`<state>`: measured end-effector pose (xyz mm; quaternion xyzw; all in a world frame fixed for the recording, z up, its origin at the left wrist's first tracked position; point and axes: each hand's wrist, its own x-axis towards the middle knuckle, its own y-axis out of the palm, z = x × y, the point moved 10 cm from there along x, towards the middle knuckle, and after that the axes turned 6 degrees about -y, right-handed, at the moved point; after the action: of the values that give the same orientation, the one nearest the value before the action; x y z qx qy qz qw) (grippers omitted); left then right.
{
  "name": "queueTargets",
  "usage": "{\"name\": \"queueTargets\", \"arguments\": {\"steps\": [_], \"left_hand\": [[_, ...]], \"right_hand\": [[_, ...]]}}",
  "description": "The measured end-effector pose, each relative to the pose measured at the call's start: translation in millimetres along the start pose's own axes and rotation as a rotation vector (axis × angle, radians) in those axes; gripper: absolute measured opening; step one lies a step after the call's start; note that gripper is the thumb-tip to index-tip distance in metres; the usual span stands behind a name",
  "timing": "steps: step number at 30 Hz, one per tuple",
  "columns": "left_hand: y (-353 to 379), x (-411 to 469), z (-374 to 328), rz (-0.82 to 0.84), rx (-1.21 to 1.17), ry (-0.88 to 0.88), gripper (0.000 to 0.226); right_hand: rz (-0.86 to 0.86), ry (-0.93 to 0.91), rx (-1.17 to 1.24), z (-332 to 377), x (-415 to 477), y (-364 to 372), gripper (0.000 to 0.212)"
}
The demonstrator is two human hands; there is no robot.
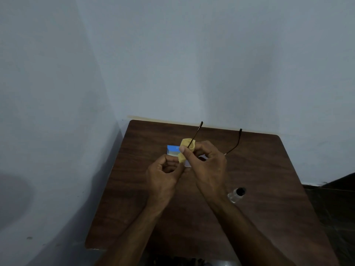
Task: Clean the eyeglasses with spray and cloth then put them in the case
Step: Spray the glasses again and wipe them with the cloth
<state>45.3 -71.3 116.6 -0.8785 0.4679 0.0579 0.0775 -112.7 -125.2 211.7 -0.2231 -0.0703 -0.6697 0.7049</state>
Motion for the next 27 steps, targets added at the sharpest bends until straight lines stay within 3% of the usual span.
{"name": "queueTargets", "arguments": {"steps": [5, 13, 15, 19, 23, 27], "left_hand": [[7, -6, 6, 0.04, -0.029, -0.039, 0.018], [6, -15, 9, 0.044, -0.02, -0.029, 0.024], [7, -16, 11, 0.048, -0.02, -0.03, 0.031], [7, -16, 16, 0.045, -0.008, -0.023, 0.017], [9, -17, 10, 0.057, -0.039, -0.003, 0.016], [11, -14, 1, 0.072, -0.081, 0.034, 0.014]], "right_hand": [[-0.097, 0.046, 0.09, 8, 9, -15, 0.012], [-0.088, 0.212, 0.385, 9, 20, -28, 0.021], [-0.082, 0.209, 0.372, 6, 19, -29, 0.02], [-0.061, 0.166, 0.23, 0, 10, -22, 0.016], [-0.012, 0.147, 0.144, -12, -7, -9, 0.005], [0.02, 0.135, 0.081, -25, -19, -1, 0.008]]}}
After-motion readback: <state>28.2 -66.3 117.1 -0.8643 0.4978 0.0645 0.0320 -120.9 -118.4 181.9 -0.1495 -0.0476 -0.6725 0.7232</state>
